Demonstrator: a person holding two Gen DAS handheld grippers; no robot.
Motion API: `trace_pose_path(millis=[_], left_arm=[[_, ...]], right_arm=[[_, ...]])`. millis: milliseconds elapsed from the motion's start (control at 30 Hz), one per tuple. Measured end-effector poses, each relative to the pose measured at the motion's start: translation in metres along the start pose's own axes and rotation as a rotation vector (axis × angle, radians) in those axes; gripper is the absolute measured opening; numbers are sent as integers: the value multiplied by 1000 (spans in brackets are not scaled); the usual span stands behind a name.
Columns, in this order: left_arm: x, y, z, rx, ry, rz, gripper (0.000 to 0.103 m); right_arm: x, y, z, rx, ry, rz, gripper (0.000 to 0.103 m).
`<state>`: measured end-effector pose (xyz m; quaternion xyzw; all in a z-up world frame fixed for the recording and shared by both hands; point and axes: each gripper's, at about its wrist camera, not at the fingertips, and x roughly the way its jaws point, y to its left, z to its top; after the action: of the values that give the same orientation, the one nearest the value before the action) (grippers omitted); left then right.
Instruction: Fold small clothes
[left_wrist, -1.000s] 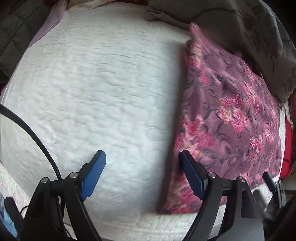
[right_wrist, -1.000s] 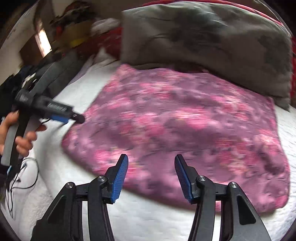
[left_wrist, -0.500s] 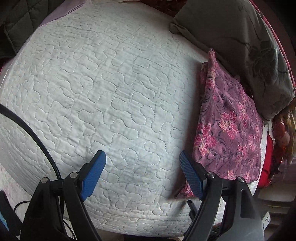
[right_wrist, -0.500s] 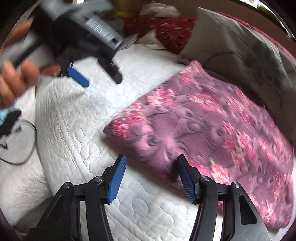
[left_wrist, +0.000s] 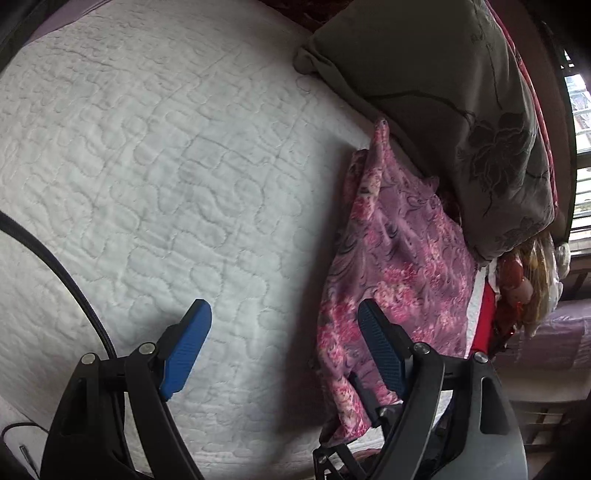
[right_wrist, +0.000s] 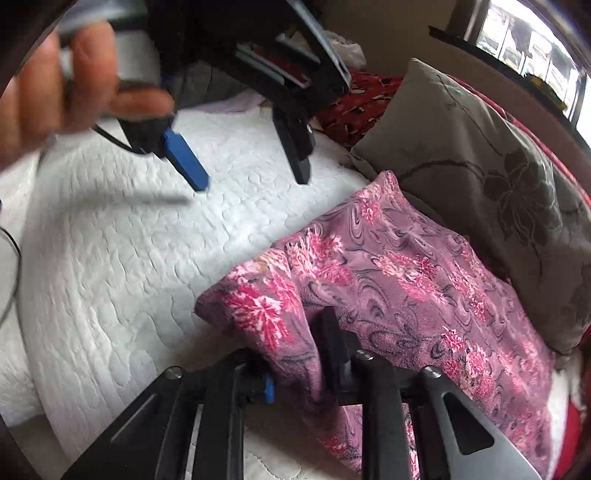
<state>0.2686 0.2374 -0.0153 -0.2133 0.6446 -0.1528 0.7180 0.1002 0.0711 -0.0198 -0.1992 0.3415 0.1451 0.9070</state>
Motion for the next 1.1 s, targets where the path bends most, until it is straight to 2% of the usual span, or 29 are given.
trace_pose_path(millis=[133, 367, 433, 467, 500, 533, 600, 667, 767, 867, 1100], left_arm=[[22, -25, 19, -7, 39, -73, 82], [64, -83, 30, 94, 80, -35, 81], [72, -93, 28, 106, 81, -40, 74], [74, -97, 27, 109, 83, -44, 64], [76, -102, 25, 118, 87, -42, 50], [77, -108, 24, 134, 79, -15, 44], [75, -117, 21, 169, 52, 54, 19], [71, -120, 21, 156, 35, 55, 10], [53, -119, 17, 117, -1, 2, 9], [38, -136, 5, 141, -57, 3, 9], [19, -200, -29, 198, -170, -16, 9]], right_arm=[[-16, -15, 0, 48, -51, 45, 7], [-29, -39, -3, 148, -88, 123, 6], [-30, -44, -5, 169, -93, 142, 6], [-32, -47, -6, 181, -99, 152, 6], [-33, -50, -7, 193, -104, 161, 6], [-35, -54, -9, 209, -109, 169, 6], [-37, -62, -11, 236, -118, 181, 6], [-40, -71, -14, 273, -123, 195, 6], [-48, -88, -18, 331, -138, 214, 5], [-59, -103, -21, 375, -162, 231, 5], [-93, -145, -39, 467, -206, 235, 5]])
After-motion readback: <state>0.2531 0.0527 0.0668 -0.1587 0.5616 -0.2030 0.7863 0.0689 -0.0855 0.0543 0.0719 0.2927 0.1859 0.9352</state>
